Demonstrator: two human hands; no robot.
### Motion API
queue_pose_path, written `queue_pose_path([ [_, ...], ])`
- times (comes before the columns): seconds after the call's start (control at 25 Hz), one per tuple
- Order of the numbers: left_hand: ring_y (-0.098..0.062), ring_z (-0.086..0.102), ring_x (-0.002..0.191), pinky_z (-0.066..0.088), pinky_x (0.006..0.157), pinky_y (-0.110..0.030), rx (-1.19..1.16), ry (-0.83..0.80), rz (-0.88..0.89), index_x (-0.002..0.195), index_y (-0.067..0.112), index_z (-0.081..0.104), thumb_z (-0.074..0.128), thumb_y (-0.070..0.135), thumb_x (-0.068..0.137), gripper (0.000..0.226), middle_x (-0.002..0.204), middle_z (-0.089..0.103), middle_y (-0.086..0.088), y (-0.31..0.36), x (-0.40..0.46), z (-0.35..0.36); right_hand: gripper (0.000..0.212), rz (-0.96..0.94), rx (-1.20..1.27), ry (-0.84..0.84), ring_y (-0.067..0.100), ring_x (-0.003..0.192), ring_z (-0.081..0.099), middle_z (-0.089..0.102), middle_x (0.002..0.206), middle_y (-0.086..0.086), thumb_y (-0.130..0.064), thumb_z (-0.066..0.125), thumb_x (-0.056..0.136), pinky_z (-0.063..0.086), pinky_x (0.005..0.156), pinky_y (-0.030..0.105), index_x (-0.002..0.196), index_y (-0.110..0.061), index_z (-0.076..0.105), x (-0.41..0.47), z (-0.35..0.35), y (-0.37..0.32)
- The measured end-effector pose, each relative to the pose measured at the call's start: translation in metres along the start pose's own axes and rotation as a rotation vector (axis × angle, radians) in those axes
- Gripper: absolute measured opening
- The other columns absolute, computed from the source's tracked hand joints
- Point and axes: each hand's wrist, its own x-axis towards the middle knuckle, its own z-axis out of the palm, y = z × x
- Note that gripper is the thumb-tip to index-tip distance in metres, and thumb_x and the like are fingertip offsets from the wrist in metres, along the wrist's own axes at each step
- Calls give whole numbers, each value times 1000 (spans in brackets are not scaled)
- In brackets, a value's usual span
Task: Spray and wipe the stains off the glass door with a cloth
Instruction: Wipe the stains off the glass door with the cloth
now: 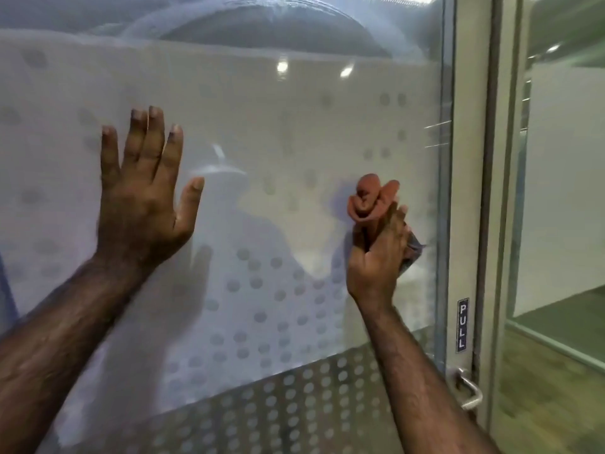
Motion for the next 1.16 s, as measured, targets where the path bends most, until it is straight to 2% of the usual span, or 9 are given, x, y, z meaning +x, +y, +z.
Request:
queue_pose_path([
  [0.12, -39, 12, 169, 1, 134, -62, 31, -54, 7, 170, 3, 28, 37, 43, 116, 67, 179, 16, -24, -2, 11, 5, 59, 236, 30, 133, 32, 167, 27, 42, 173, 14, -27, 59, 110, 10, 137, 54, 163, -7, 45, 10, -19, 41],
  [0.24, -40, 13, 168, 2, 134, -63, 45, -81, 6, 170, 4, 26, 37, 43, 117, 67, 179, 17, -24, 1, 9, 4, 60, 268, 8, 145, 31, 169, 23, 40, 174, 16, -34, 55, 112, 2, 139, 39, 164, -6, 44, -4, -8, 37],
  [0.36, -40, 14, 168, 6, 133, -66, 64, -129, -16, 171, 5, 24, 35, 44, 117, 68, 179, 17, -24, 3, 10, 0, 72, 174, -3, 78, 26, 171, 14, 31, 179, 11, -45, 56, 111, 7, 139, 53, 169, -8, 36, -38, 12, 3],
  [0.52, -42, 18, 167, 10, 134, -68, 19, -170, -71, 167, 1, 35, 38, 43, 117, 66, 177, 22, -26, 15, -1, -11, 83, -11, 12, -64, 28, 172, 10, 25, 181, 12, -56, 55, 108, 5, 139, 52, 170, -6, 32, -89, 29, -45],
  [0.64, -43, 25, 165, 17, 135, -62, -164, -166, -107, 151, -2, 57, 45, 41, 114, 59, 174, 32, -27, 63, -39, -24, 72, -140, 39, -207, 30, 172, 2, 14, 184, 12, -49, 36, 115, 1, 138, 55, 174, -10, 23, -102, 28, -57],
  [0.72, -38, 31, 163, 25, 133, -57, -317, -238, -91, 147, 2, 63, 51, 44, 110, 57, 171, 40, -22, 104, -56, -30, 64, -160, 47, -277, 27, 172, -3, 8, 185, 9, -39, 30, 116, -1, 138, 58, 174, -10, 25, -100, 23, -54],
  [0.92, -29, 48, 150, 39, 118, -49, -451, -449, 1, 152, 7, 57, 65, 28, 102, 55, 156, 59, -7, 141, -58, -26, 59, -164, 174, -370, 19, 172, 3, 6, 183, -18, -25, 48, 112, 10, 137, 62, 169, -20, 36, -90, 3, -42],
  [1.04, -29, 54, 140, 44, 109, -47, -491, -461, -19, 142, 9, 63, 72, 15, 97, 46, 145, 64, -5, 143, -53, -21, 68, -147, 243, -392, 23, 170, 18, 29, 180, -4, -27, 65, 106, 23, 134, 59, 167, -17, 39, -78, -12, -38],
  [1.16, -29, 56, 140, 44, 111, -46, -558, -467, 8, 136, 8, 65, 67, 12, 99, 37, 144, 65, -8, 141, -48, -24, 100, -62, 322, -452, 21, 166, 31, 32, 178, -4, -32, 84, 92, 35, 131, 56, 172, -23, 25, -56, -33, -34],
])
